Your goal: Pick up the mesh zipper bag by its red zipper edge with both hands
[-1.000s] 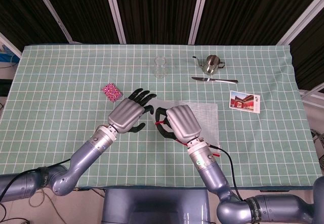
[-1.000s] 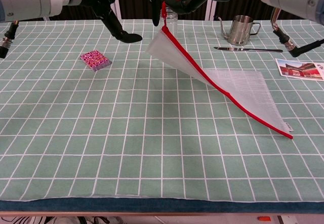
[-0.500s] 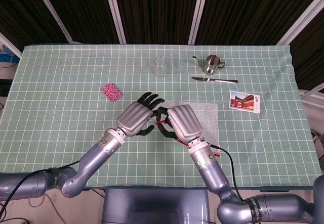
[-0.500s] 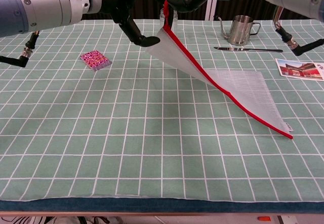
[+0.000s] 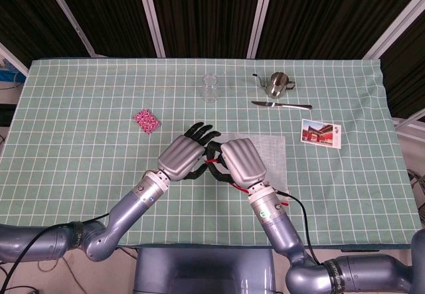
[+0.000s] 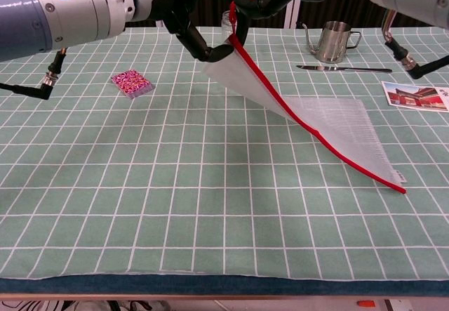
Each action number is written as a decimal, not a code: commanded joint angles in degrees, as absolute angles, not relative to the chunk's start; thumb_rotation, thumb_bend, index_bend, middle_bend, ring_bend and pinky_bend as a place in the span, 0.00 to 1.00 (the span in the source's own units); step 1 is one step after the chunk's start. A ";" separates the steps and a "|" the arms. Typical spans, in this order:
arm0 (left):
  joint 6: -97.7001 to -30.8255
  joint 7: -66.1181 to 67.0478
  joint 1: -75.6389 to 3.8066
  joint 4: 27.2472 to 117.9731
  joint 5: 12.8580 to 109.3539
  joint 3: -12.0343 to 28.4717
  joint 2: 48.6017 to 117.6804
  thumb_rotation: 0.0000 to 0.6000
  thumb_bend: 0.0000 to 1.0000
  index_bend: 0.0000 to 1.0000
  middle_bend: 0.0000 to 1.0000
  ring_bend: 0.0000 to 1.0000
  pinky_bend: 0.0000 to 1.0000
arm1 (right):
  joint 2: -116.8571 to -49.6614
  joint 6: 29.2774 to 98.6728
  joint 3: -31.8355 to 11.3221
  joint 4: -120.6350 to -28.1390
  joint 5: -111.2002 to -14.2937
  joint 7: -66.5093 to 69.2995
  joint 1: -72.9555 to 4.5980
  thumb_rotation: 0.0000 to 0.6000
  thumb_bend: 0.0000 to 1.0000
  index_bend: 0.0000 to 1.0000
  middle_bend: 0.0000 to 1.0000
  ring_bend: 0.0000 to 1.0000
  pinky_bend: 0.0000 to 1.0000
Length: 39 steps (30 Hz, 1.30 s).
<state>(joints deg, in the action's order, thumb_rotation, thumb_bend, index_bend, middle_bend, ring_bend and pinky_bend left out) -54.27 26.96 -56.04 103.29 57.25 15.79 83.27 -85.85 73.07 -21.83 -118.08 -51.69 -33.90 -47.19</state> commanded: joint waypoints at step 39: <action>-63.47 23.09 -55.25 104.09 58.17 18.36 85.73 1.00 0.47 0.57 0.15 0.00 0.01 | -84.66 76.11 -18.41 -117.47 -51.75 -30.85 -44.72 1.00 0.64 0.70 1.00 0.99 0.89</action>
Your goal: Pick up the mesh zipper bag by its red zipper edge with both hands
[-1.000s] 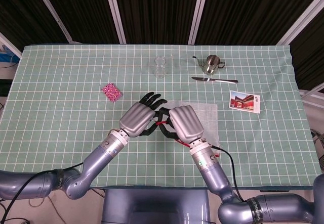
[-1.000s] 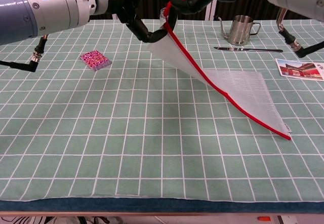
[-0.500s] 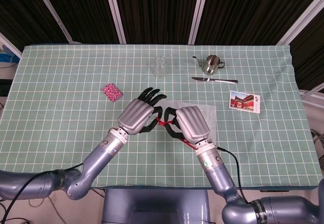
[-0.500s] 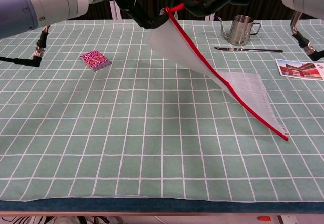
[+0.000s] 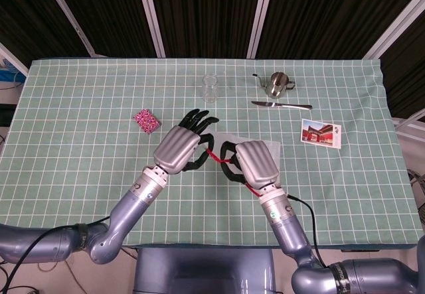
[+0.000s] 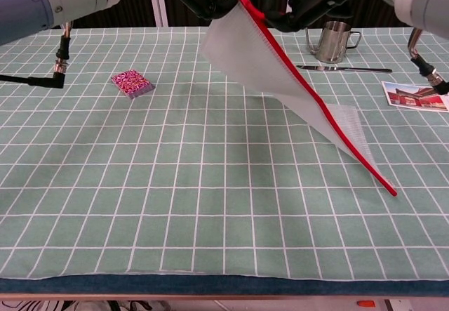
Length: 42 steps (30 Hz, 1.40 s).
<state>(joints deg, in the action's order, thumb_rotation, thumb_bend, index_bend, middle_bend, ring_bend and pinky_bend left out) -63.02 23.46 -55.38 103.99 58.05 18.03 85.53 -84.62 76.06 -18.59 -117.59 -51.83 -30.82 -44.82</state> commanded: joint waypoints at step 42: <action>-69.39 11.56 -45.85 104.31 65.48 19.61 74.30 1.00 0.47 0.57 0.15 0.00 0.01 | -77.07 78.49 -20.12 -109.97 -49.30 -28.18 -39.24 1.00 0.64 0.71 1.00 0.99 0.89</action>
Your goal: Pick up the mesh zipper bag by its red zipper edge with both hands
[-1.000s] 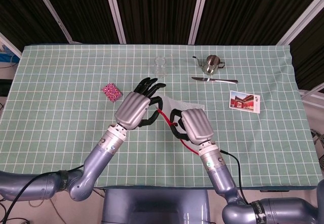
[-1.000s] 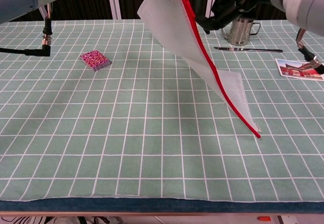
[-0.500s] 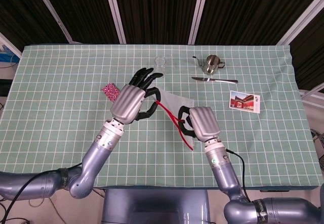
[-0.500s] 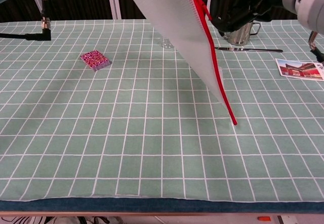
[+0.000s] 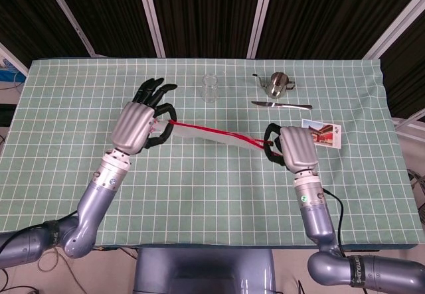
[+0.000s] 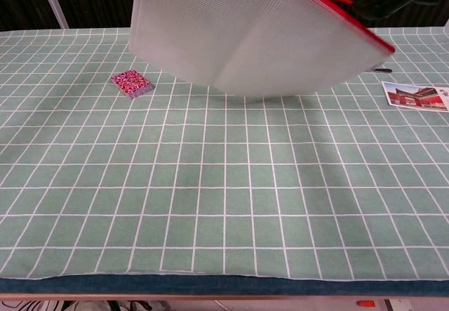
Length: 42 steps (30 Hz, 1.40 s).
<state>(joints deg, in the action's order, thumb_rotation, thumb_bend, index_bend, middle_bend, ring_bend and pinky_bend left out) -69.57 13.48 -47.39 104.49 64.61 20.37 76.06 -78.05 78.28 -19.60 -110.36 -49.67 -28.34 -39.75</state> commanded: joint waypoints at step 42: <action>-65.87 9.71 -41.71 103.62 64.93 16.60 69.85 1.00 0.13 0.27 0.01 0.00 0.00 | -72.42 79.26 -20.21 -111.87 -44.21 -34.25 -37.53 1.00 0.27 0.00 0.22 0.21 0.30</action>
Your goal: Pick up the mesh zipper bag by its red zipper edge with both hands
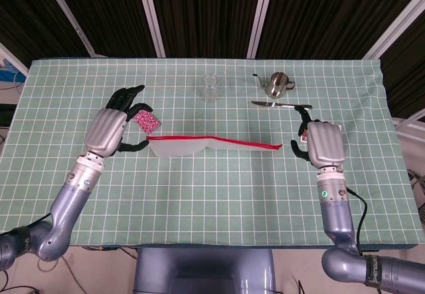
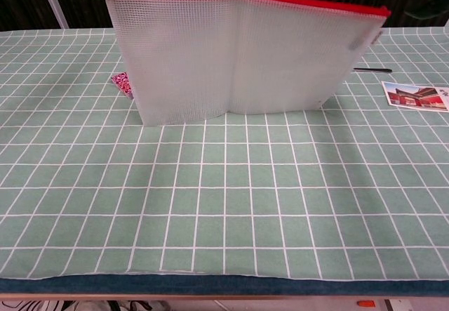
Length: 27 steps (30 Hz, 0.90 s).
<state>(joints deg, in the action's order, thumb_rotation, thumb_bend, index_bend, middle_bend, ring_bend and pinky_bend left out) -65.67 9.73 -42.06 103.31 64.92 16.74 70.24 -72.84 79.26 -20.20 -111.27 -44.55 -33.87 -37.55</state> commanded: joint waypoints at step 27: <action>-86.00 5.72 -15.26 93.48 83.10 -3.98 61.92 1.00 0.13 0.00 0.00 0.00 0.00 | -63.27 87.01 0.74 -102.96 -74.64 -15.70 -16.97 1.00 0.10 0.00 0.00 0.00 0.22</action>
<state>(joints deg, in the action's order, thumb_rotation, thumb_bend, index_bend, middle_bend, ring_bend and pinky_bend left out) -84.62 6.21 -17.23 95.17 82.42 -2.76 62.05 -63.88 84.66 -2.40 -106.94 -70.79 -19.39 -20.42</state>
